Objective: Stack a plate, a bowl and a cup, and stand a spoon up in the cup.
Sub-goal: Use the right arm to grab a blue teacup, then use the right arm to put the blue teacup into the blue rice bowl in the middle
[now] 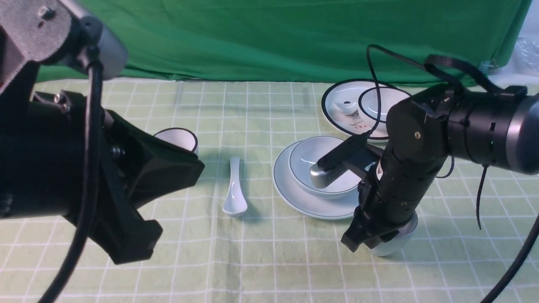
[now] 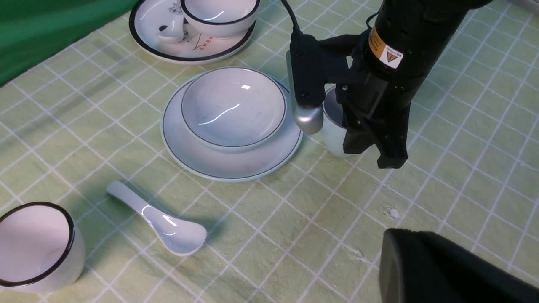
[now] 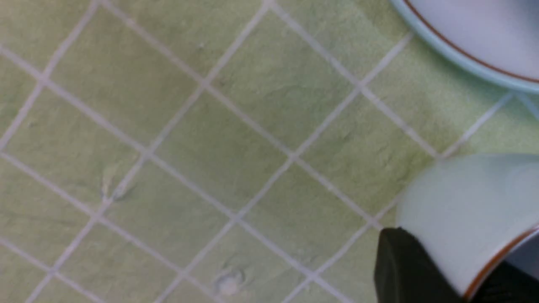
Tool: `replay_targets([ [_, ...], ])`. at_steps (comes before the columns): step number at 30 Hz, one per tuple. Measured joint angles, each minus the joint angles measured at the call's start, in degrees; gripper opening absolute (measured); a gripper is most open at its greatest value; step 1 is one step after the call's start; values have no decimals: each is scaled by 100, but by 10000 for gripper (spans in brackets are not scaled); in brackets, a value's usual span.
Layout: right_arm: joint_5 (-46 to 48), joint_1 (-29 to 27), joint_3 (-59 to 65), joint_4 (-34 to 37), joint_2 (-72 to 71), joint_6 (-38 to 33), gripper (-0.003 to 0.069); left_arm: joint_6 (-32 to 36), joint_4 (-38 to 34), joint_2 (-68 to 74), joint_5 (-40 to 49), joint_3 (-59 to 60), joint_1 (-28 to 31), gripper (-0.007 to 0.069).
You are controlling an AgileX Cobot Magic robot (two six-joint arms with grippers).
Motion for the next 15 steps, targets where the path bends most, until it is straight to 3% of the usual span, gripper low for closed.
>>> replay_targets([
  [7, 158, 61, -1298, 0, -432, -34, 88, 0, 18, 0, 0, 0, 0, 21],
  [15, 164, 45, -2291, 0, 701, -113, 89, 0, 44, 0, 0, 0, 0, 21],
])
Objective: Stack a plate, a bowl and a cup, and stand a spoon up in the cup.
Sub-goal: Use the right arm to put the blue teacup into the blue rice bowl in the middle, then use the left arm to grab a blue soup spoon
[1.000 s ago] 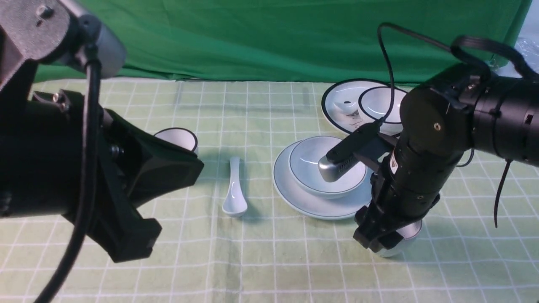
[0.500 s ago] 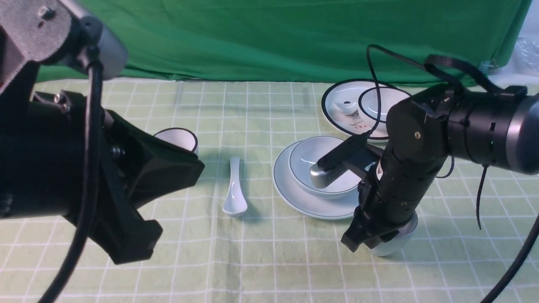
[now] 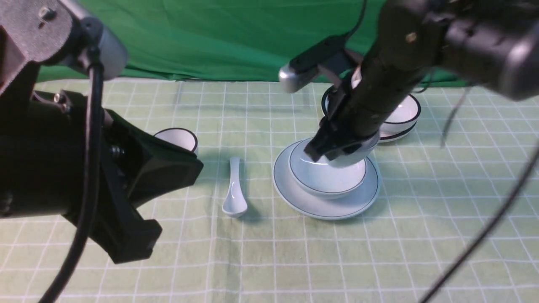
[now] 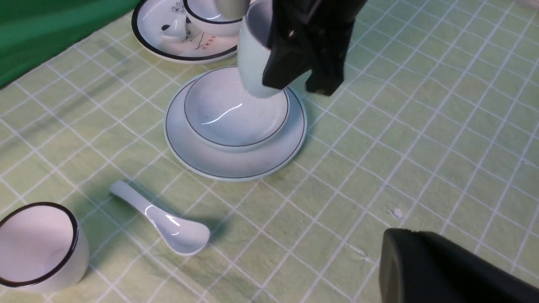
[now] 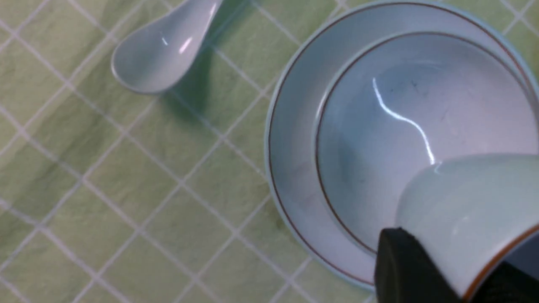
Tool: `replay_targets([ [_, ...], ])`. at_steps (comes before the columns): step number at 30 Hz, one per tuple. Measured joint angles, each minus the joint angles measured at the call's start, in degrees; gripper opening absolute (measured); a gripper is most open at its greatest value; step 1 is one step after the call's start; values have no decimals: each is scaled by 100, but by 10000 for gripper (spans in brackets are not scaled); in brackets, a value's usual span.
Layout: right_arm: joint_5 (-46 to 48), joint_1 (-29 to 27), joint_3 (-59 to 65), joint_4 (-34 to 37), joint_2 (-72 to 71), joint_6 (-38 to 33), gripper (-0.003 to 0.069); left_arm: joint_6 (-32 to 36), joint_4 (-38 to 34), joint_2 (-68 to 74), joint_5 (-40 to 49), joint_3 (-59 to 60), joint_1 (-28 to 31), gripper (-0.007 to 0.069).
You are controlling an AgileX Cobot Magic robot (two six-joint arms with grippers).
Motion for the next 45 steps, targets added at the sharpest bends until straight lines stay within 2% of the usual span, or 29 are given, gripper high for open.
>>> replay_targets([
  [4, 32, 0, -289, 35, 729, -57, 89, -6, 5, 0, 0, 0, 0, 21],
  [10, -26, 0, -397, 0, 945, -91, 89, -6, 5, 0, 0, 0, 0, 21],
  [12, -108, 0, -408, 0, 1004, -91, 109, -6, 5, 0, 0, 0, 0, 21],
  [14, -142, 0, -408, 0, 1048, -91, 153, -6, 5, 0, 0, 0, 0, 21],
  [21, 116, 0, -665, -37, 1082, -84, 463, -50, 5, 25, 0, 0, 0, 21],
  [23, 363, 0, -824, -37, 1023, -78, 508, -206, 33, 98, 0, 0, 0, 21],
  [25, 796, 0, -1023, -37, 788, -71, 524, -539, 126, 281, 0, -5, 0, 21],
  [27, 1119, 0, -1072, -57, 496, -71, 498, -757, 221, 498, 0, -11, 0, 21],
  [30, 1432, -46, -903, -217, -351, 88, 315, -1014, 282, 1234, 8, -106, 0, 21],
  [31, 1432, -47, -872, -233, -470, 101, 302, -1014, 282, 1327, 8, -123, 0, 21],
  [34, 1432, -65, -361, -296, -1224, 266, 159, -1098, 298, 1941, 97, -386, 0, 21],
  [36, 1427, -65, 499, -300, -2146, 439, 90, -1489, 477, 2712, 201, -870, 5, 21],
  [37, 1421, -65, 637, -300, -2281, 447, 87, -1521, 497, 2771, 206, -906, 5, 21],
  [44, 659, -65, 2819, -295, -4609, 600, 82, -3008, 1668, 4936, 655, -2392, 203, 36],
  [45, 646, -65, 2899, -295, -4713, 611, 82, -3027, 1693, 4988, 673, -2429, 216, 38],
])
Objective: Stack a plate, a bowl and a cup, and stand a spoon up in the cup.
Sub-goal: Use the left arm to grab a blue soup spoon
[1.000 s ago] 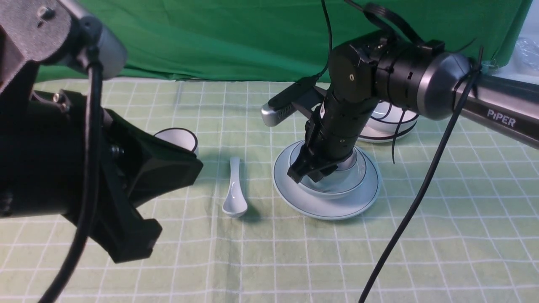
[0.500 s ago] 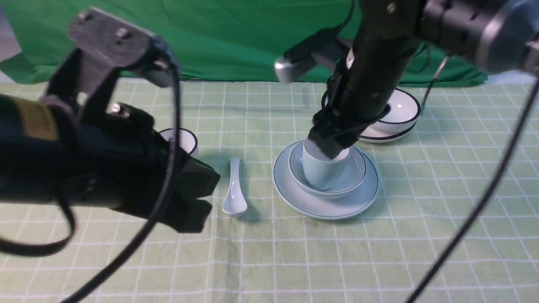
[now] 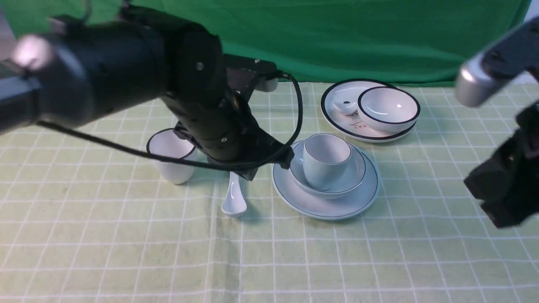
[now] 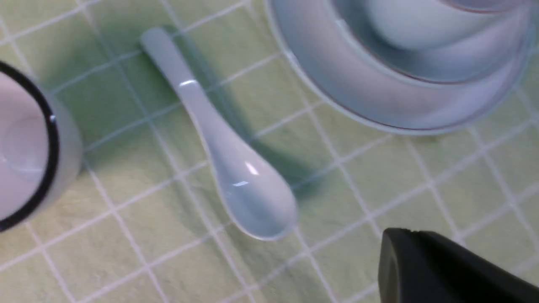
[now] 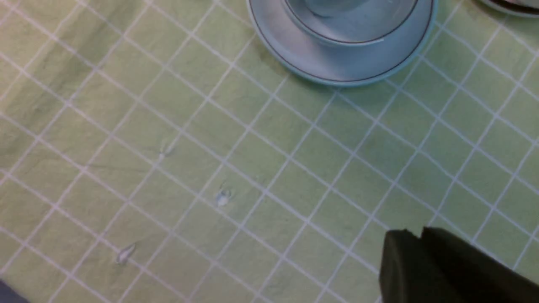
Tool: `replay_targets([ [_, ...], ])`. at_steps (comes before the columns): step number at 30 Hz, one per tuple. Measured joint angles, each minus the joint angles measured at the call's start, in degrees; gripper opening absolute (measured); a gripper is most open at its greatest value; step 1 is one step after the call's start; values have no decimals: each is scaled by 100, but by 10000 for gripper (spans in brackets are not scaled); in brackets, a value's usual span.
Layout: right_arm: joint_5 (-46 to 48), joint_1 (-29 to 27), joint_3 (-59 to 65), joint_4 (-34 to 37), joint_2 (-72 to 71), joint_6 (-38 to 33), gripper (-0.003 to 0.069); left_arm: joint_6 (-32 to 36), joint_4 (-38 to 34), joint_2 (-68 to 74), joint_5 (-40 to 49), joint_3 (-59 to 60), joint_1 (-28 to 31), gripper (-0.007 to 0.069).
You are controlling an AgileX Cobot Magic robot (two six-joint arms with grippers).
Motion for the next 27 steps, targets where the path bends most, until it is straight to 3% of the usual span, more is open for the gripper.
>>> replay_targets([
  [7, -98, 0, 765, 0, -1346, 109, 83, -157, 275, 1361, 235, -1012, 444, 181],
  [12, 23, 0, 856, 0, -1734, 209, 87, -157, 368, 1964, 156, -1475, 607, 311],
  [15, 112, 0, 856, 0, -1819, 209, 90, -157, 497, 2232, 2, -1607, 620, 351],
  [22, 300, 0, 856, 0, -1821, 209, 90, -249, 686, 2558, -383, -1669, 620, 331],
  [27, 300, 0, 856, 0, -1821, 209, 90, -277, 458, 2585, -372, -1711, 615, 169],
])
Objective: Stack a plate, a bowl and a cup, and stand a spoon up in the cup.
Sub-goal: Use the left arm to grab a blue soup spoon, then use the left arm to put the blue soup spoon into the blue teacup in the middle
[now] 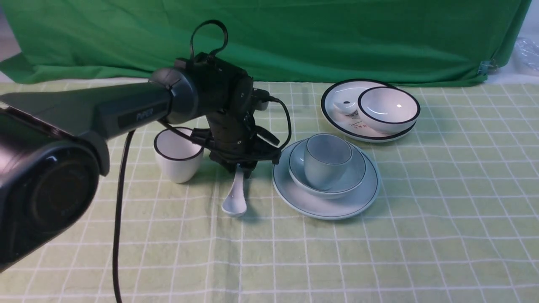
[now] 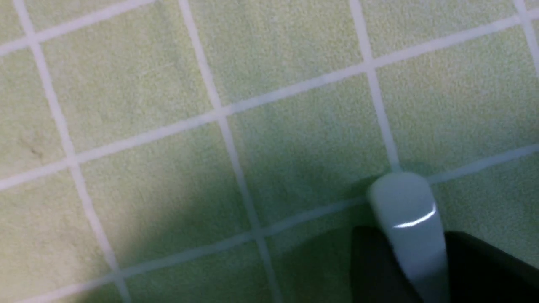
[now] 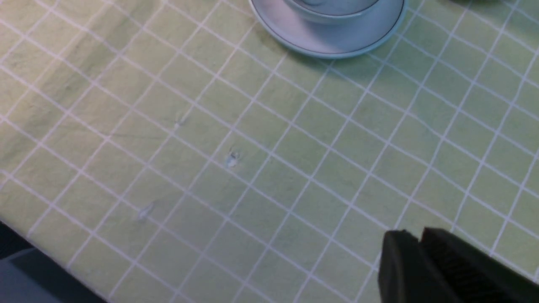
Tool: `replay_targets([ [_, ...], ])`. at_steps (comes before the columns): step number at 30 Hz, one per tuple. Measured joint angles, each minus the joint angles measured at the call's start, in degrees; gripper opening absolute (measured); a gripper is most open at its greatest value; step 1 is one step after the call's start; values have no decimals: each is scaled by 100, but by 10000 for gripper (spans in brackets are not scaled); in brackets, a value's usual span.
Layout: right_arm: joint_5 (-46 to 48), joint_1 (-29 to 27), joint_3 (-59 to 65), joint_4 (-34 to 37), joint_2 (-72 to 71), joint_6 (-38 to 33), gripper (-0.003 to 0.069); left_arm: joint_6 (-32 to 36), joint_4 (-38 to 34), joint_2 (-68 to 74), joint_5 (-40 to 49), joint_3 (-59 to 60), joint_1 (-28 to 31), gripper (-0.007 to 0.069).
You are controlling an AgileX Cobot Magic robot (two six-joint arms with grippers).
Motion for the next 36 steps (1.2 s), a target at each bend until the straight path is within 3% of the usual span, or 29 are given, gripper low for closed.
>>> replay_targets([
  [1, 0, 0, 0, 0, 0, 0, 90, 0, 0, 0, 0, 0, 0, 169],
  [2, 7, 0, 0, 0, 0, 0, 90, 41, -36, -15, 47, -7, -29, 119],
  [15, 12, 0, 0, 0, 0, 0, 90, 329, 26, -1210, 41, -1, -266, 122],
  [19, 43, 0, 0, 0, 0, 0, 90, 669, 54, -2051, -1003, 560, -601, 122],
  [21, 148, 0, 0, 0, 0, 0, 90, 777, 27, -2555, -2279, 1268, -897, 122],
  [23, 205, 0, 0, 0, -7, 0, 90, 821, 0, -3085, -4300, 2310, -1202, 122],
  [24, 205, 0, 0, 0, -7, 0, 90, 826, 0, -3122, -4514, 2408, -1224, 122],
  [25, 199, 0, 0, 0, -6, 0, 90, 856, 7, -3305, -6268, 3178, -1346, 122],
  [27, 126, 0, 0, 0, -6, 0, 90, 850, 8, -3274, -8264, 3962, -1380, 122],
  [31, -12, 0, 0, 0, -6, 0, 90, 681, 69, -2833, -10081, 4502, -1321, 122],
  [36, -128, 0, 0, 0, -6, 6, 90, 272, 568, -2156, -10421, 4217, -1203, 122],
])
